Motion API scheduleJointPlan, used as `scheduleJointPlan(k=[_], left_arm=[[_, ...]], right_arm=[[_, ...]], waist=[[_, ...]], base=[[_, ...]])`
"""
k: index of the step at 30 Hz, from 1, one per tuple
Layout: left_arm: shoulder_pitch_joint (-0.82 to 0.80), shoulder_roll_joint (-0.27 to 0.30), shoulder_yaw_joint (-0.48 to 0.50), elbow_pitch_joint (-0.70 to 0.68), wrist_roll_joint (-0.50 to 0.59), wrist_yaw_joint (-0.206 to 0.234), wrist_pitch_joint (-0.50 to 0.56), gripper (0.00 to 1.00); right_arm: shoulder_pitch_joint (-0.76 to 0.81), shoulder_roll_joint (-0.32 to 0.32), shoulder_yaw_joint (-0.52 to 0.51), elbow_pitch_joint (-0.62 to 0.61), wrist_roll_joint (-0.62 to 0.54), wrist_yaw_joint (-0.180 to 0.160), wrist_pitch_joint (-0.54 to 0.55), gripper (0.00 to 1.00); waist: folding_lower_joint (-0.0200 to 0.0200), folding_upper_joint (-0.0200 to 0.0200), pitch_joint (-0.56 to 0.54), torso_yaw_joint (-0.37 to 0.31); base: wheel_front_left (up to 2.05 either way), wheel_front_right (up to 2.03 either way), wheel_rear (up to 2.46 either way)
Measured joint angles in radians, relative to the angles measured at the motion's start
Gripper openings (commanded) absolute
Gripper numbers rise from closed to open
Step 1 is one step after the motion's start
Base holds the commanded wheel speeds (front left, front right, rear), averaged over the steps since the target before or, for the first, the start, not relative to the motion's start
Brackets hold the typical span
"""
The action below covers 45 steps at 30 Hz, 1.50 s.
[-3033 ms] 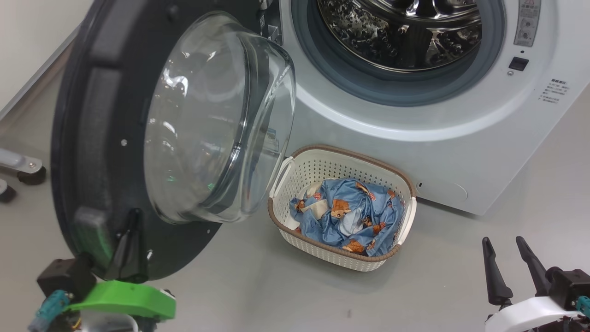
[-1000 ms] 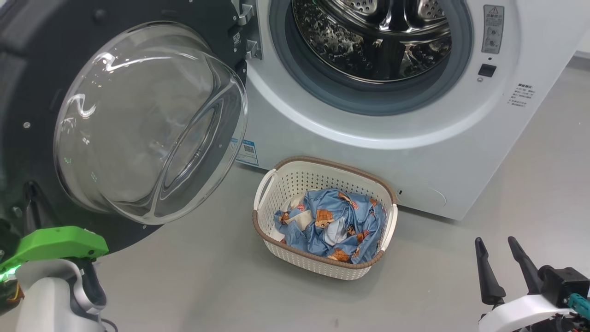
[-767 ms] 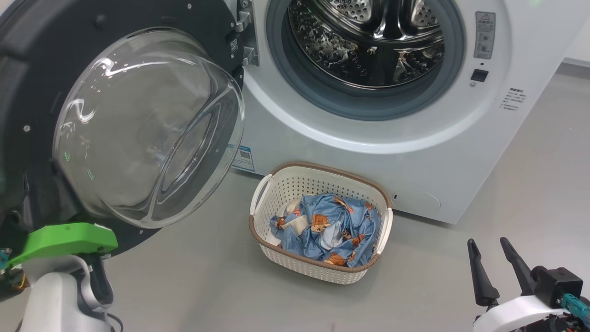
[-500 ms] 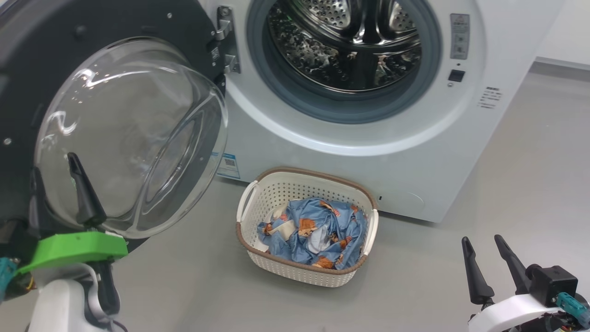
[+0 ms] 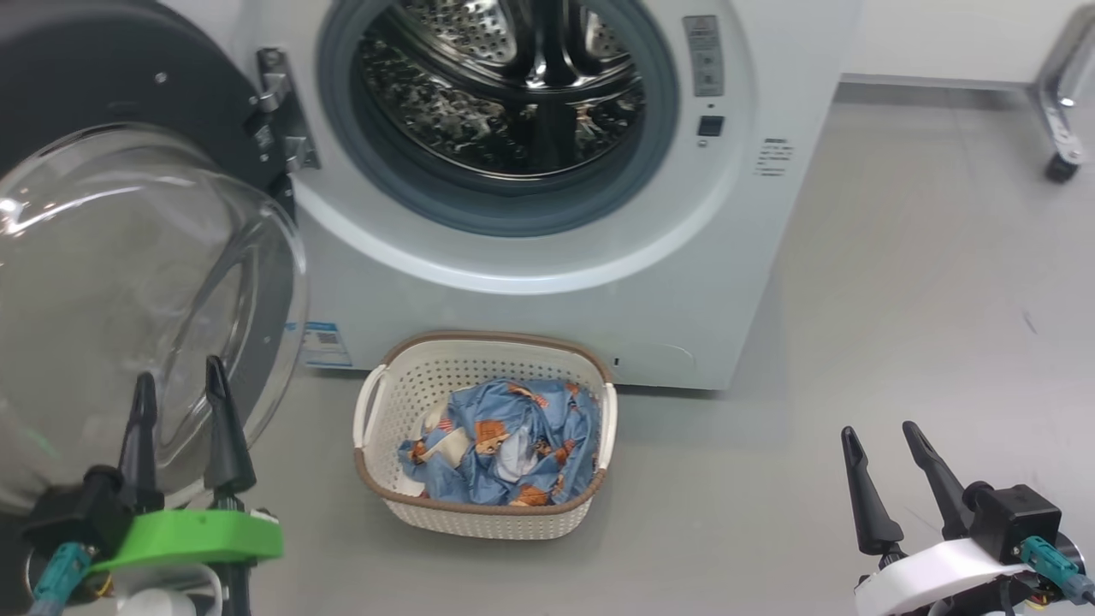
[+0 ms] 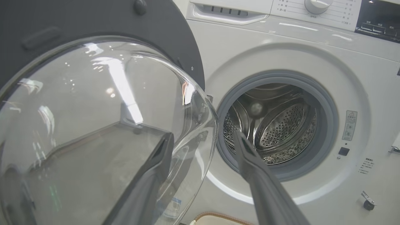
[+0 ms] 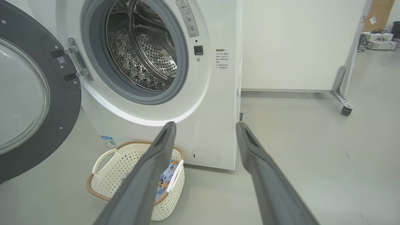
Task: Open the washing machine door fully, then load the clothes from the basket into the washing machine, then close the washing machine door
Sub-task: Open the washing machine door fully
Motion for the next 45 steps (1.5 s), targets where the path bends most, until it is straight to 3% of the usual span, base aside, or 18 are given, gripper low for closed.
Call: scheduleJointPlan(k=[10, 17, 29, 45], left_arm=[[0.116, 0.007, -0.038, 0.028, 0.017, -0.035, 0.0, 1.0], [0.153, 0.019, -0.039, 0.044, 0.032, -0.036, 0.0, 1.0], [0.196, 0.017, -0.005, 0.047, 0.049, -0.036, -0.003, 1.0], [0.196, 0.011, 0.038, 0.029, 0.062, -0.035, -0.003, 1.0]], right_arm=[[0.0, -0.001, 0.0, -0.017, 0.0, 0.0, 0.0, 1.0], [0.0, -0.005, -0.004, -0.03, 0.0, 0.0, 0.0, 1.0], [0.0, -0.014, -0.055, -0.044, 0.0, 0.0, 0.0, 1.0], [0.0, -0.013, -0.04, -0.042, 0.0, 0.0, 0.0, 1.0]], waist=[[0.0, 0.0, 0.001, -0.115], [0.0, 0.0, 0.014, -0.166], [0.0, 0.0, 0.037, -0.182], [0.0, 0.0, 0.044, -0.157]], base=[[0.0, 0.0, 0.0], [0.0, 0.0, 0.0], [0.0, 0.0, 0.0], [0.0, 0.0, 0.0]])
